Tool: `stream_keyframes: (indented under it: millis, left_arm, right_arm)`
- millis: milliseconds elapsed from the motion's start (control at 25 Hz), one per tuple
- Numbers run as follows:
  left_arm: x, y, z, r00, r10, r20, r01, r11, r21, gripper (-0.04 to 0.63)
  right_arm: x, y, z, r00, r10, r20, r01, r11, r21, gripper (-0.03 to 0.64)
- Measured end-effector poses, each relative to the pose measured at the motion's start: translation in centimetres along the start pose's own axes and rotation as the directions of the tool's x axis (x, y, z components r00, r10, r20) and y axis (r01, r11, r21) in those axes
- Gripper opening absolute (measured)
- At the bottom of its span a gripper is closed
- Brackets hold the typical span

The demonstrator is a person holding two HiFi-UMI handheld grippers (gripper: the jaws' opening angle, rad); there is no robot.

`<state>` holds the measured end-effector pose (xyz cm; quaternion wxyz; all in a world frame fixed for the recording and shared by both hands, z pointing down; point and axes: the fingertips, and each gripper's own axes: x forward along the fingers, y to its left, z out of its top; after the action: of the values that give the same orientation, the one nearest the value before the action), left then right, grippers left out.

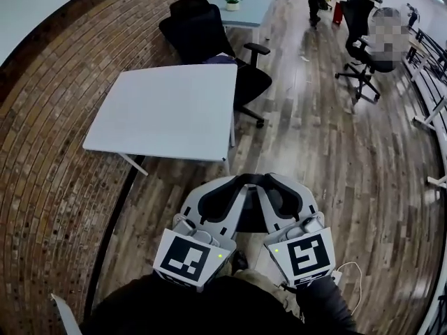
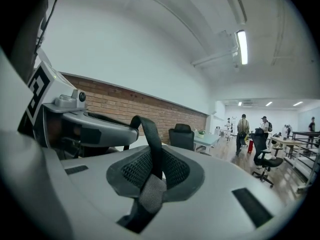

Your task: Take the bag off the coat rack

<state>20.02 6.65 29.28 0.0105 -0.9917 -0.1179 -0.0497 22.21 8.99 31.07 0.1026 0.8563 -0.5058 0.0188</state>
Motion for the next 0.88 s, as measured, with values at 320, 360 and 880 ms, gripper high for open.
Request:
stream_keyframes:
  millis: [320,360,880]
  left_arm:
    - [1.3,2.8,1.0,0.991,0.133,0.002,-0.133,0.991,0.018,0.043]
    - [1.3,3.2,1.0,0.989,0.151,0.001,-0.151,0.988,0.022,0.043]
    - [-2.0,9.8,-1.3,0.932,0.362,-0.027,-0.363,0.932,-0.018,0.043]
  right_arm:
    - [3.3,-0.7,1.1,0.992,0.124,0.034,-0.124,0.992,-0.009,0.049]
    - [3.7,-0.7,1.1,0.989,0.141,0.038,-0.141,0.99,-0.006,0.049]
    - [9.7,4.5,1.1,0.93,0.363,0.055,-0.361,0.932,-0.04,0.049]
